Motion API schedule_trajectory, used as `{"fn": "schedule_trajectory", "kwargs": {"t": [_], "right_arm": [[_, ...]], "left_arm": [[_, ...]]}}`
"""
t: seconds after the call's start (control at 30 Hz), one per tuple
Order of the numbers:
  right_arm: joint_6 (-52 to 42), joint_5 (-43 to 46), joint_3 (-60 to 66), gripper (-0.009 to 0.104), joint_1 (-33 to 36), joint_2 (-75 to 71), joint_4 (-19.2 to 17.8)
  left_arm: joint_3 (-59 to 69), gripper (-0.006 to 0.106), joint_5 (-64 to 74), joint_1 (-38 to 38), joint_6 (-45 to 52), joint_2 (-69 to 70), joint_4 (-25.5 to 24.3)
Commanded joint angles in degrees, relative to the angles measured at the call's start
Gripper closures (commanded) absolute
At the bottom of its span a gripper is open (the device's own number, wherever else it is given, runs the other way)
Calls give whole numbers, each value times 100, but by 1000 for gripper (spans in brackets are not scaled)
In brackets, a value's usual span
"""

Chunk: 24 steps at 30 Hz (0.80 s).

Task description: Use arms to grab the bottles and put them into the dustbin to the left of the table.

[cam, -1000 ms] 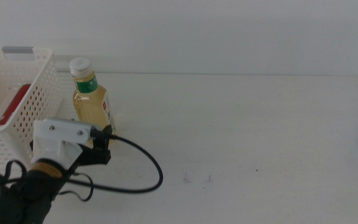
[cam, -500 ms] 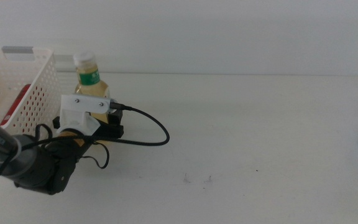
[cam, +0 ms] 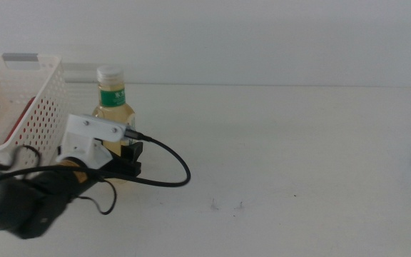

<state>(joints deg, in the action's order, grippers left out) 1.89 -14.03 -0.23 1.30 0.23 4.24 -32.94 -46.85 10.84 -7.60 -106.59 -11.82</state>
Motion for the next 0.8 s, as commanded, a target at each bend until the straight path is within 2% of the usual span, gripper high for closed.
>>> {"fn": "schedule_trajectory", "kwargs": {"t": [0.0, 0.07, 0.2, 0.33, 0.4, 0.47, 0.77], "right_arm": [[-22, 48, 23, 2, -33, -23, -60], [-22, 48, 23, 2, -33, -23, -60], [-22, 48, 23, 2, -33, -23, -60], [-22, 48, 23, 2, -33, -23, -60], [-22, 48, 23, 2, -33, -23, -60], [-22, 48, 23, 2, -33, -23, -60], [-22, 48, 23, 2, -33, -23, -60]], "left_arm": [[181, 102, 263, 8, -810, 1081, -552], [138, 102, 1338, 8, -1888, 1909, -1400], [-249, 102, 3308, 8, -4229, 3407, -3661], [-525, 102, 3973, 8, -6744, 4088, -5751], [-608, 102, 3963, 8, -7481, 4184, -6414], [-693, 102, 3839, 8, -7521, 4198, -6775], [-732, 102, 3836, -4, -7462, 4194, -6726]]}}
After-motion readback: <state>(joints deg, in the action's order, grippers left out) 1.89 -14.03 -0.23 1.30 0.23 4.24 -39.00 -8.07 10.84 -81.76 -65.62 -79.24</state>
